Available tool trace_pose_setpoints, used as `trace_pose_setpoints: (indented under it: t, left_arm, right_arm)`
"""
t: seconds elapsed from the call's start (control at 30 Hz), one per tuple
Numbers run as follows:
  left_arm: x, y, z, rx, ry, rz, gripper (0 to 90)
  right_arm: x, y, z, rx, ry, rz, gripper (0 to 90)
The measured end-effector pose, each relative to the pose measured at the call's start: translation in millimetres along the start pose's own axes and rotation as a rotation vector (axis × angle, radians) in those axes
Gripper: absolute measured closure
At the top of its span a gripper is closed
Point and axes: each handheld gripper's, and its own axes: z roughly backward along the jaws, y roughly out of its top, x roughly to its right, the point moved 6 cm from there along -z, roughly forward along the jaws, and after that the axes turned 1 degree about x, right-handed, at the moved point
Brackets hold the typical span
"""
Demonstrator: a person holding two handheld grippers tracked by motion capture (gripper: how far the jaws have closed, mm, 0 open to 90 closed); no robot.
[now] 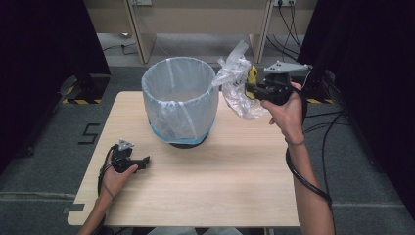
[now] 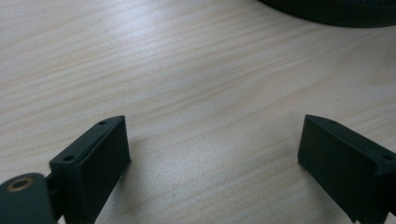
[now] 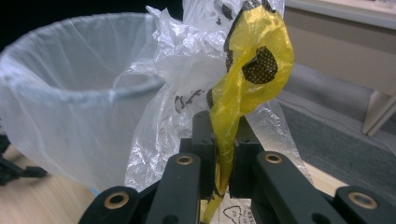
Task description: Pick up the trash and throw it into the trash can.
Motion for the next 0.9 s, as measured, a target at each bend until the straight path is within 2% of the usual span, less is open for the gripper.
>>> trace_pose_setpoints:
  t: [0.1, 0.13, 0.17, 0.23, 0.53, 0.57, 0.87, 0.9]
  left_arm:
    - [0.0, 0.0, 0.0, 0.000, 0.000, 0.000, 8.0]
    - [0.0, 0.0, 0.0, 0.000, 0.000, 0.000, 8.0]
    - [0.0, 0.0, 0.0, -0.001, 0.000, 0.000, 8.0]
    - [0.0, -0.1, 0.1, -0.001, 0.000, 0.000, 8.0]
    - [-0.2, -0.1, 0.2, -0.003, 0.000, -0.003, 8.0]
    - [-0.2, -0.1, 0.1, -0.002, 0.001, -0.003, 8.0]
    - [-0.3, -0.1, -0.2, 0.001, 0.002, -0.003, 8.0]
    - [-0.3, -0.1, -0.2, 0.001, 0.002, -0.003, 8.1]
  right_arm:
    - [-6.5, 14.6, -2.8, 0.008, 0.013, 0.017, 83.9]
    - [-6.5, 14.6, -2.8, 0.008, 0.013, 0.017, 83.9]
    - [-12.2, 24.9, -5.3, 0.013, 0.021, 0.025, 83.8]
    - [-16.4, 33.4, -8.3, 0.019, 0.030, 0.036, 83.8]
    - [-35.8, 65.8, -26.7, 0.012, 0.059, 0.069, 83.7]
    - [-43.2, 73.5, -33.4, 0.007, 0.068, 0.083, 83.7]
    - [-64.4, 93.5, -60.0, -0.027, 0.072, 0.133, 83.0]
    - [-70.3, 98.8, -68.9, -0.039, 0.072, 0.148, 82.8]
